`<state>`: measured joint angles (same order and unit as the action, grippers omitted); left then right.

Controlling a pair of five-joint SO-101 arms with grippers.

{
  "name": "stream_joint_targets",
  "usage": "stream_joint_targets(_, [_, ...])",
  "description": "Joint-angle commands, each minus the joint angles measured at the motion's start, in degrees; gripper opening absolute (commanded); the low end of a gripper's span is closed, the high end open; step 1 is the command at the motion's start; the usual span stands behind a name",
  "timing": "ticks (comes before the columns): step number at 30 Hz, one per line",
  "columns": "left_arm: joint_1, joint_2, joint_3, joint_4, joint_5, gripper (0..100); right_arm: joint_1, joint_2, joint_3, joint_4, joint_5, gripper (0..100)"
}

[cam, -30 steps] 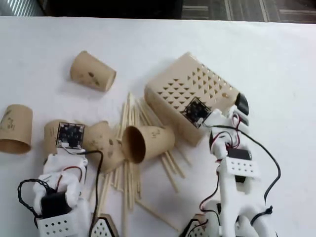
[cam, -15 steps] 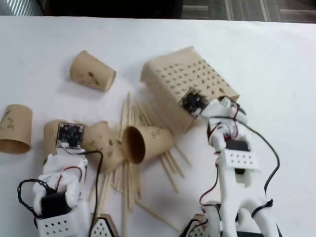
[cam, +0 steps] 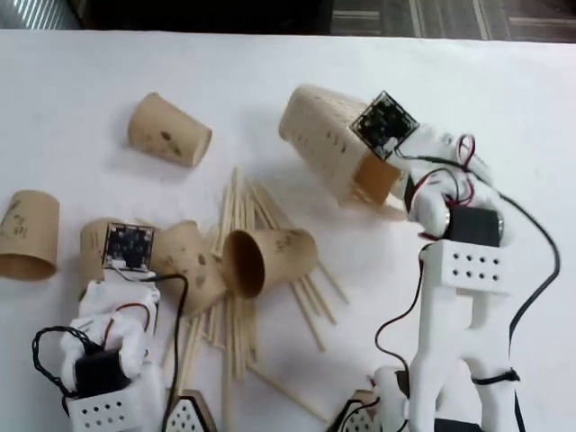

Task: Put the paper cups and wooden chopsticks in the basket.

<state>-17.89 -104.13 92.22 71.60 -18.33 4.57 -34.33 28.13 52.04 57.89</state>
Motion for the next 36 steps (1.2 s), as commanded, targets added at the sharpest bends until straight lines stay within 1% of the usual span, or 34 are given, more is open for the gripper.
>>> stream_joint_targets(1, [-0.5,-0.3,-1.8,-1.0,-0.4,2,-1.0,-0.3,-8.7,4.4,3.0,2.0])
stream_joint_targets(7, [-0.5,-0.3,-1.8,-1.0,-0.4,2,-4.3,0.0,-12.5,4.7,4.2,2.0])
stream_joint_targets(11, [-0.5,-0.3,-1.8,-1.0,-0.4,2,-5.9,5.1,-15.4,4.1,4.2,2.0])
stream_joint_targets(20, [-0.5,-0.3,-1.8,-1.0,-0.4,2,-4.0,24.3,-27.6,4.5,3.6,2.5])
stream_joint_targets(22, [-0.5,-0.3,-1.8,-1.0,-0.4,2,-2.9,26.2,-30.0,4.5,1.5,2.9])
stream_joint_targets(24, [-0.5,-0.3,-1.8,-1.0,-0.4,2,-1.7,27.0,-31.7,4.5,-1.5,7.7])
stream_joint_targets(27, [-0.5,-0.3,-1.8,-1.0,-0.4,2,-0.1,26.9,-33.2,4.5,-6.9,21.4])
stream_joint_targets(28, [-0.5,-0.3,-1.8,-1.0,-0.4,2,0.3,26.8,-33.9,4.5,-8.8,25.2])
stream_joint_targets(29, [-0.5,-0.3,-1.8,-1.0,-0.4,2,0.6,26.3,-34.5,4.5,-10.3,26.9])
stream_joint_targets(32, [-0.5,-0.3,-1.8,-1.0,-0.4,2,0.9,24.9,-35.5,5.2,-11.3,25.9])
stream_joint_targets(36, [-0.5,-0.3,-1.8,-1.0,-0.4,2,0.3,22.6,-38.8,10.9,-11.6,24.1])
